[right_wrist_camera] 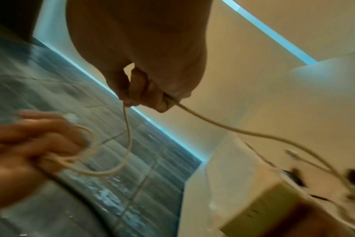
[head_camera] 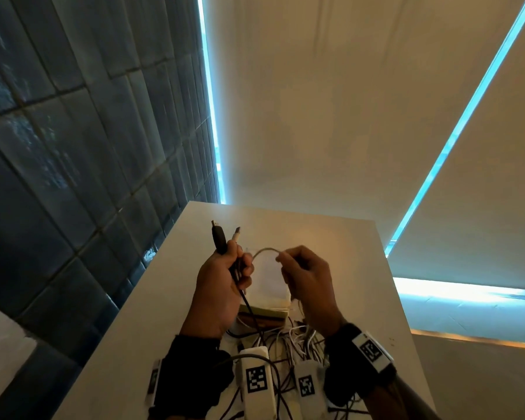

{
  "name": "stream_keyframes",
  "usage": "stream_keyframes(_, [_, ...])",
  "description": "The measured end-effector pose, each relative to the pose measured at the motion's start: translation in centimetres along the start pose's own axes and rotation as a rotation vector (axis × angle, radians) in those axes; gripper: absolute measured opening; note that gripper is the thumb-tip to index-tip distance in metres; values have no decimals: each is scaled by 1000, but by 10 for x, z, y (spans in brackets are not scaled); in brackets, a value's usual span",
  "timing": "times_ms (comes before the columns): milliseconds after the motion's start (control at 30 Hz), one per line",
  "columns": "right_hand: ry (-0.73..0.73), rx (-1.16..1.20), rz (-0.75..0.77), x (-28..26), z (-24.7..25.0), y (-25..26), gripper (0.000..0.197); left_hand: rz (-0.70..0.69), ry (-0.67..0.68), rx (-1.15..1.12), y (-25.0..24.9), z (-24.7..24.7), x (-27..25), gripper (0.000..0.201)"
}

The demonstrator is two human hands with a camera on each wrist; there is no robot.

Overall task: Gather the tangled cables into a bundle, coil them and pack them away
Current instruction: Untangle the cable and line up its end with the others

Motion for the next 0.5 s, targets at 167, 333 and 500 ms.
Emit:
stream_keyframes(167, [251, 64, 127, -20, -25, 38, 21, 58, 11, -71, -2, -5, -2, 30])
stream_keyframes(333, [372, 171, -71, -36, -28, 13, 19, 38, 150, -320, -12, -8, -5, 31])
stream_keyframes(500, [312, 87, -121, -37, -20, -24, 19, -51, 151, -264, -14, -3, -6, 31])
Point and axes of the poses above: each hand's wrist, its own x-axis towards the middle knuckle, its own z-axis out of the back of the hand, y = z × x, the point moved 3 cm from there along x, towards the middle knuckle, and after that the axes turned 1 degree about -x, right-handed, at the moved point
